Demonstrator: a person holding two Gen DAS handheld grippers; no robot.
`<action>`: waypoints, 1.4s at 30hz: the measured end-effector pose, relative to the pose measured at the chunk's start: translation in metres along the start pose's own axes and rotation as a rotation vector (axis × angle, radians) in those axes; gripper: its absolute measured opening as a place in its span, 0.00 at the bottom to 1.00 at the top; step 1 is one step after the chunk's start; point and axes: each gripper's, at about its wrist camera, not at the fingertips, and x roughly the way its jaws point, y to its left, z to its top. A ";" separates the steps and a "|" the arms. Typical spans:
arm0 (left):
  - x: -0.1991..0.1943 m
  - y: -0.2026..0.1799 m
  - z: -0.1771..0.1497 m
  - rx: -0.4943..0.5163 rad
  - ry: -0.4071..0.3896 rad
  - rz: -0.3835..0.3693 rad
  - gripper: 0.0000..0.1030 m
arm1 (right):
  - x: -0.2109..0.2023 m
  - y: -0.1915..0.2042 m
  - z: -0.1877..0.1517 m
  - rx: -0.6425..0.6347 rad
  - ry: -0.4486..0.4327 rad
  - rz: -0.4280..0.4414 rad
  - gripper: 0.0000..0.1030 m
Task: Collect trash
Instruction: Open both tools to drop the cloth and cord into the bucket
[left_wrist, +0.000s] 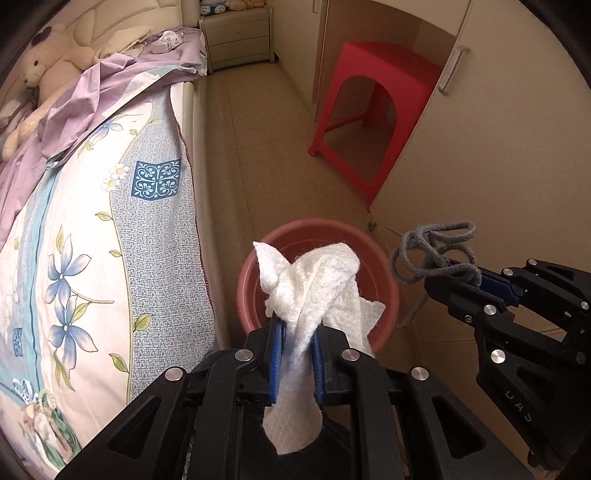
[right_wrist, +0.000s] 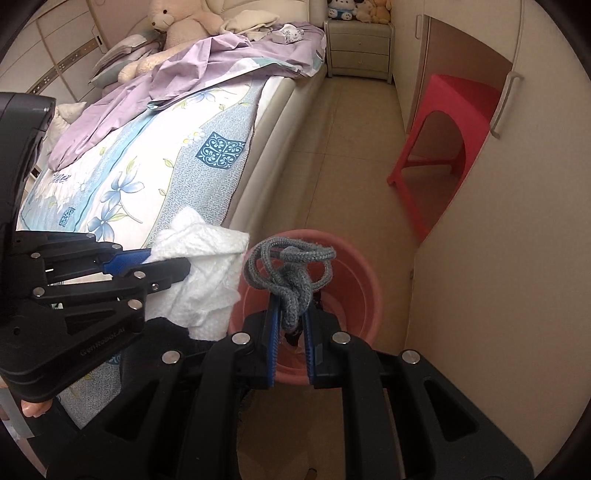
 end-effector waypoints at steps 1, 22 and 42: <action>0.003 -0.001 0.000 0.001 0.004 0.007 0.18 | 0.001 -0.001 0.001 0.001 0.000 -0.001 0.11; 0.006 0.010 0.007 -0.016 -0.009 0.080 0.71 | 0.022 -0.004 0.001 0.010 0.035 0.030 0.11; -0.007 0.049 -0.003 -0.125 -0.044 0.104 0.95 | 0.029 0.010 0.010 0.015 0.001 -0.004 0.56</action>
